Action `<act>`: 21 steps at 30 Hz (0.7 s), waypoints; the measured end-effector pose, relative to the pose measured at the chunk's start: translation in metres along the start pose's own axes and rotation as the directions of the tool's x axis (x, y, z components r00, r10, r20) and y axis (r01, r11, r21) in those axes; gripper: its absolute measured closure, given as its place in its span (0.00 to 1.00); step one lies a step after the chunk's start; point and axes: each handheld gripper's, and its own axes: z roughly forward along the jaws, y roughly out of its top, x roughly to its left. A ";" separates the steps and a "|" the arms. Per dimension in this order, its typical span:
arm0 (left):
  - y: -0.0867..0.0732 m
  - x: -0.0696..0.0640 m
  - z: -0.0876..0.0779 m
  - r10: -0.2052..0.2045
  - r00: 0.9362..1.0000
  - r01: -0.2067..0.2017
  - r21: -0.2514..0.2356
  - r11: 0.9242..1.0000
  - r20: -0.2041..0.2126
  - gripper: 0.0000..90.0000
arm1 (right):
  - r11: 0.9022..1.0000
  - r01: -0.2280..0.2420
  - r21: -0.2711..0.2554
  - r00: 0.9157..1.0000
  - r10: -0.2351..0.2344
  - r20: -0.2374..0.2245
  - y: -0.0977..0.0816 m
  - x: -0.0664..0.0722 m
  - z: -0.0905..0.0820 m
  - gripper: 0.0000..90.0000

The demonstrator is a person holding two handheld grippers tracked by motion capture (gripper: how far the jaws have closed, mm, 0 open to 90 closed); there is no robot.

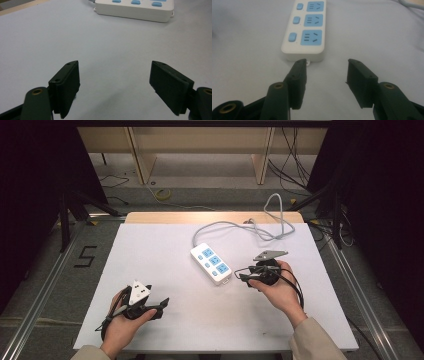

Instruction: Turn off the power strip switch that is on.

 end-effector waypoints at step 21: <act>0.000 0.000 0.000 0.004 1.000 -0.004 0.000 1.000 -0.006 0.27 | 0.989 -0.027 -0.145 1.000 0.025 -0.012 -0.071 -0.006 -0.030 0.39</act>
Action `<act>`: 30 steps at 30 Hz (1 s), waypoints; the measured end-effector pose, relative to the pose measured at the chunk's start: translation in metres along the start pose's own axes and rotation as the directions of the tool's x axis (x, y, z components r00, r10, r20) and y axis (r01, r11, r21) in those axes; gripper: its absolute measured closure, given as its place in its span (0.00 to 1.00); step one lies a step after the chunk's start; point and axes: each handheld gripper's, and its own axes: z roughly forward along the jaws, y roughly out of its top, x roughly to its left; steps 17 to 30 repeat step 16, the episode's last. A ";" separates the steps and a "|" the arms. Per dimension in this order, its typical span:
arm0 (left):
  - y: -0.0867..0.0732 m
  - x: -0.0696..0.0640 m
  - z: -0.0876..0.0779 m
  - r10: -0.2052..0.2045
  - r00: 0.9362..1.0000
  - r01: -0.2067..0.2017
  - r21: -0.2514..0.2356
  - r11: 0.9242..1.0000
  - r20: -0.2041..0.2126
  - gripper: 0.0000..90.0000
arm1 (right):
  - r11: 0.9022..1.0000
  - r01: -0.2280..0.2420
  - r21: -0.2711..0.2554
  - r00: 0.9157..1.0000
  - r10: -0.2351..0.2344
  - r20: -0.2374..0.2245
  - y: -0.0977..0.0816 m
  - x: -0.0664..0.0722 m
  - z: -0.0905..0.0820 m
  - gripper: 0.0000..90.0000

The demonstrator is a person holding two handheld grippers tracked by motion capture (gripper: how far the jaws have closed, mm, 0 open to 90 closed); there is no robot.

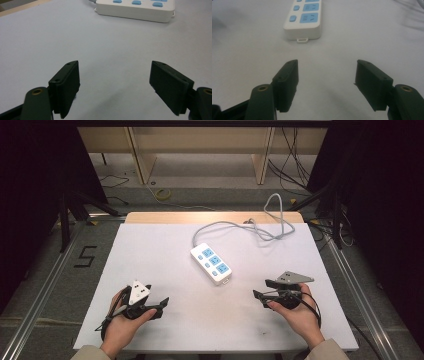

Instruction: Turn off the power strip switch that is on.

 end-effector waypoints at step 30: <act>0.000 0.001 0.000 0.002 1.000 -0.002 -0.001 1.000 -0.002 0.27 | 0.999 -0.013 -0.035 1.000 0.013 0.025 -0.017 -0.001 -0.008 0.36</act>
